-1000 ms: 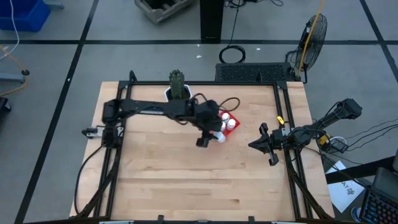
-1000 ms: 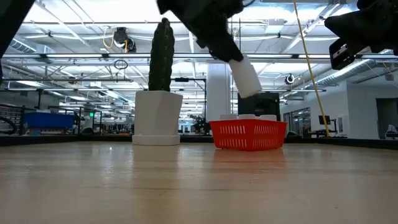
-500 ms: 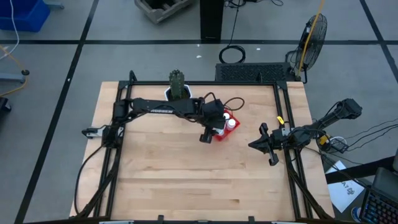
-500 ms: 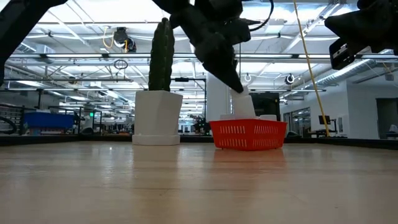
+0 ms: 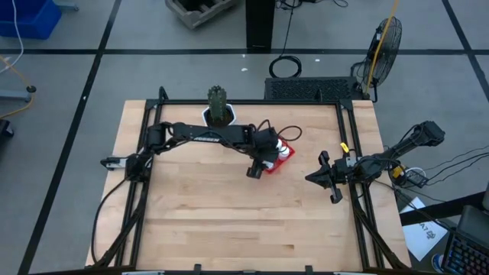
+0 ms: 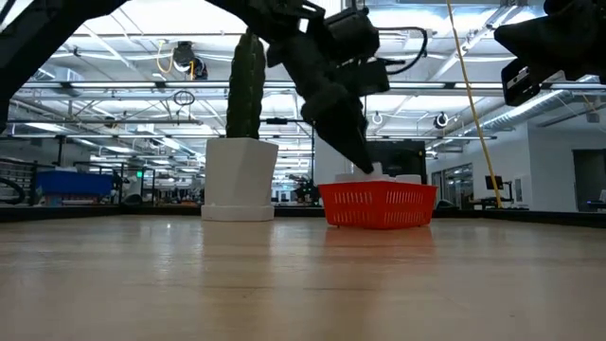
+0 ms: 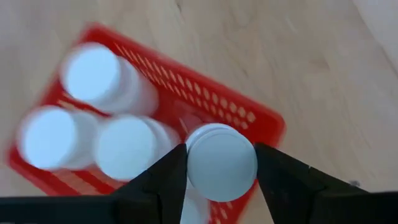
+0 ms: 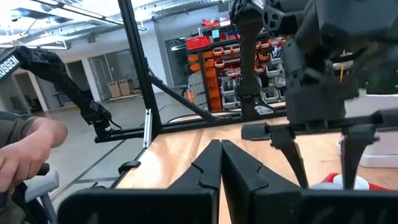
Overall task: Pick and place pill bottles into a basket
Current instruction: Put the white pill bottle into the red bin, then return to Home Position
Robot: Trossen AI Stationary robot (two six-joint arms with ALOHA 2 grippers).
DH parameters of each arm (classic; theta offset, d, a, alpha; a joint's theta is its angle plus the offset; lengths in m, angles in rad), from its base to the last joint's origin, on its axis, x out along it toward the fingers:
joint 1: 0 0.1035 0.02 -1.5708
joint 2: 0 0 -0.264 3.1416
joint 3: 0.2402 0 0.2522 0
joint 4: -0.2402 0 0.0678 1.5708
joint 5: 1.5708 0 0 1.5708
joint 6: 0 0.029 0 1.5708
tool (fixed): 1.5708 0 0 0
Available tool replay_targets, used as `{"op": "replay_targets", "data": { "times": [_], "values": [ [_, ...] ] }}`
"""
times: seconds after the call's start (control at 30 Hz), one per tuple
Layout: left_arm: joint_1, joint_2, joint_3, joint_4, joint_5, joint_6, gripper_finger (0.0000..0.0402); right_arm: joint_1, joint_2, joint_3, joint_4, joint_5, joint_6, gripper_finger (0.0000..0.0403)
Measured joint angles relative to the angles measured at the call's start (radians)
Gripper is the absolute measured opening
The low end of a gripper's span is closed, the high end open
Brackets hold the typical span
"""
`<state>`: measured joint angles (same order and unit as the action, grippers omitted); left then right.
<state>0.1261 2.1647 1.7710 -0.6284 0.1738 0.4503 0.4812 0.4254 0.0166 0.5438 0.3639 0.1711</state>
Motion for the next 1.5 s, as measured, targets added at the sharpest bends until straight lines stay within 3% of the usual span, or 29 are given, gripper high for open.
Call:
{"op": "replay_targets", "data": {
  "times": [0.2, 0.5, 0.67, 0.8, 0.97, 1.07, 1.13, 1.4, 1.5],
  "values": [
    [0.001, 0.004, 0.000, 0.019, -0.034, -0.016, 0.0174, 0.000, 0.002, 0.000, -0.002, 0.000, 0.000, 0.0004],
    [0.003, -0.005, 0.000, 0.004, -0.043, -0.045, 0.0241, 0.000, 0.002, 0.000, -0.002, 0.001, 0.000, 0.0004],
    [0.002, -0.065, 0.002, -0.039, -0.044, -0.060, 0.0253, 0.000, 0.002, 0.000, -0.001, 0.000, 0.000, 0.0004],
    [-0.006, -0.142, 0.002, -0.132, -0.037, -0.094, 0.0228, 0.000, 0.005, 0.000, 0.006, 0.000, 0.000, 0.0004],
    [-0.041, -0.277, -0.048, -0.227, 0.101, -0.145, 0.0129, 0.000, 0.011, 0.000, -0.001, 0.000, 0.000, 0.0004],
    [-0.076, -0.383, -0.177, -0.202, 0.162, -0.144, 0.0047, 0.000, 0.012, 0.000, -0.002, 0.000, 0.000, 0.0004],
    [-0.099, -0.475, -0.308, -0.110, 0.170, -0.160, 0.0013, 0.000, 0.012, 0.000, -0.002, 0.000, 0.000, 0.0004],
    [-0.115, -0.918, -0.980, 0.467, 0.164, -0.271, 0.0025, 0.000, 0.012, 0.000, 0.002, 0.000, 0.000, 0.0004],
    [-0.105, -1.070, -1.155, 0.559, 0.169, -0.286, 0.0025, 0.000, 0.012, 0.000, 0.002, 0.000, 0.000, 0.0004]
  ]
}}
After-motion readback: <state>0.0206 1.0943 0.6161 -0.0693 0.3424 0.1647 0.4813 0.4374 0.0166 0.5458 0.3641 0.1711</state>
